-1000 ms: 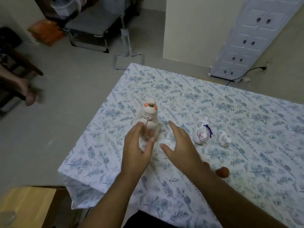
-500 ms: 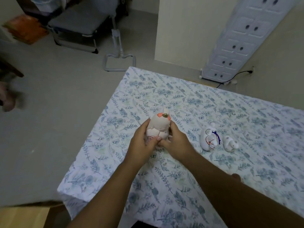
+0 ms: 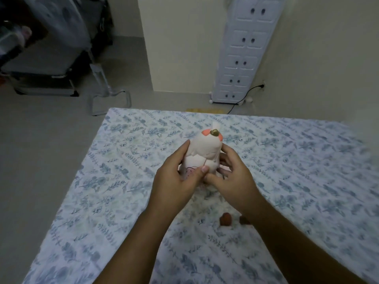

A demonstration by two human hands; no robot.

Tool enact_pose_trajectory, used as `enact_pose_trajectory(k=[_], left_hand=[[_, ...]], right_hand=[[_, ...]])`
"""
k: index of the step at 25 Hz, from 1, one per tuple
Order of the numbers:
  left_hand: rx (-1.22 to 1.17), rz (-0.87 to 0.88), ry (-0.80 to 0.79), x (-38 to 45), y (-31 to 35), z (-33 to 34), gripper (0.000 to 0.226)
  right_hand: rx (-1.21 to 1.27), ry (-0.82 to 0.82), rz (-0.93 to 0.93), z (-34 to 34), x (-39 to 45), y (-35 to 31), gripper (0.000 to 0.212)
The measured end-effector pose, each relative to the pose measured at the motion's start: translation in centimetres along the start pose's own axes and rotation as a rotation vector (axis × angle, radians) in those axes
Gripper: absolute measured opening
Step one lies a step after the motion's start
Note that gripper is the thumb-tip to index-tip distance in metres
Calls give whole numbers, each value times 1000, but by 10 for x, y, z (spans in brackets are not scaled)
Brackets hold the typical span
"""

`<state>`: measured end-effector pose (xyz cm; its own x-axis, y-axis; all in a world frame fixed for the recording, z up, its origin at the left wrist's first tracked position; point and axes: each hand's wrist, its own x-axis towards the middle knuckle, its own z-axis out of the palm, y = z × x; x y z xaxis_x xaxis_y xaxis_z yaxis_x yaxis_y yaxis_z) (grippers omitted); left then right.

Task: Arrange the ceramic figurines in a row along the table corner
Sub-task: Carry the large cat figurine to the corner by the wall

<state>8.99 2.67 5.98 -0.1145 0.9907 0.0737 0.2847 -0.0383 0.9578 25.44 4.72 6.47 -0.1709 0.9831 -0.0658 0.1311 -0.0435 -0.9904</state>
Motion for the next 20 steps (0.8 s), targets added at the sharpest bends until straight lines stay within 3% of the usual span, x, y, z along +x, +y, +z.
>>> enact_pose_trajectory(k=[8,14,20], left_hand=[[-73,20,-347,34,53,251,54],[-48,141,-602,79,82,452,39],[-53,79,-630,141,83,595,37]], right_hand=[[-59,206,29,-251,-29,43,77],[-117,571,110,-423,-29,114,85],[-49,837,40,-525,26,157,51]])
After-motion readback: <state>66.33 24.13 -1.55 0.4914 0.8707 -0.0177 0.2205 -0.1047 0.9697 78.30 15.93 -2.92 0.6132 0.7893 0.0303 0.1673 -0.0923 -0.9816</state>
